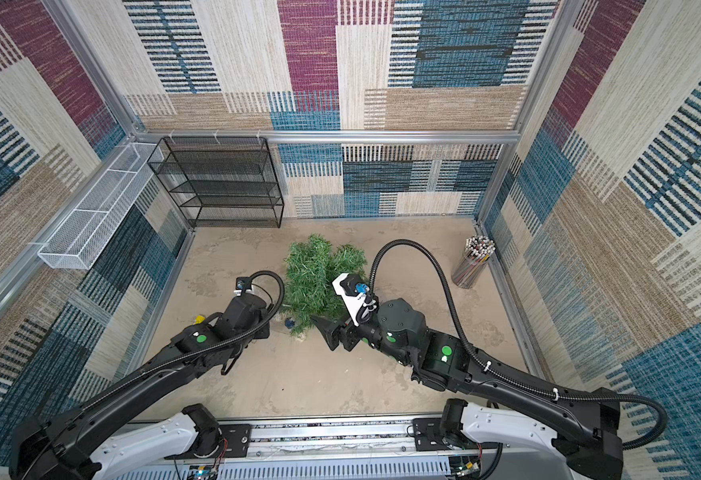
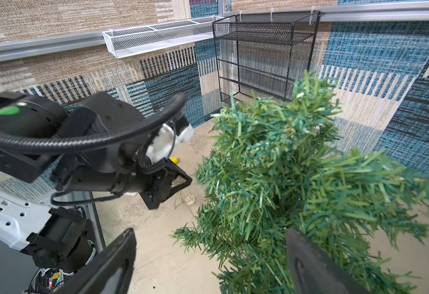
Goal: Remove string lights from the small christmas tree
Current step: Pick up the light string from the center of the board.
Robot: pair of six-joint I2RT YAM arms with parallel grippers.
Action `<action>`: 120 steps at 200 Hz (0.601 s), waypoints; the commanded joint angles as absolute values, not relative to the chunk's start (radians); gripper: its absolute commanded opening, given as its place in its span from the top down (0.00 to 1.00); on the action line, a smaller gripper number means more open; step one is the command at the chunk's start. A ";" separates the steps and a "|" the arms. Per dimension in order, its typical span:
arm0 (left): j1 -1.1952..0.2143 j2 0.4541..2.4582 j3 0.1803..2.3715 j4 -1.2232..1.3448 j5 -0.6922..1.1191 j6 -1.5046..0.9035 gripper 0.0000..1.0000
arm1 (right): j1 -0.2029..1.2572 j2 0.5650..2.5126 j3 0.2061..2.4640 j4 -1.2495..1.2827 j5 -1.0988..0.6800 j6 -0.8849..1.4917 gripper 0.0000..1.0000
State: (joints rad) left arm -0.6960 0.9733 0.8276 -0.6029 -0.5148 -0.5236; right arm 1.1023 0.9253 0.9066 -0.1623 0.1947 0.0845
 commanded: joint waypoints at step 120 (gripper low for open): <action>-0.694 0.966 1.386 -0.745 -0.458 -0.098 0.73 | 1.110 0.900 0.906 -0.152 0.213 0.078 0.07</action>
State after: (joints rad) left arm -0.6960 0.9489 1.3228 -0.7330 -0.4870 -0.1860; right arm 1.1080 0.9028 0.9039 -0.1627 0.1951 0.0845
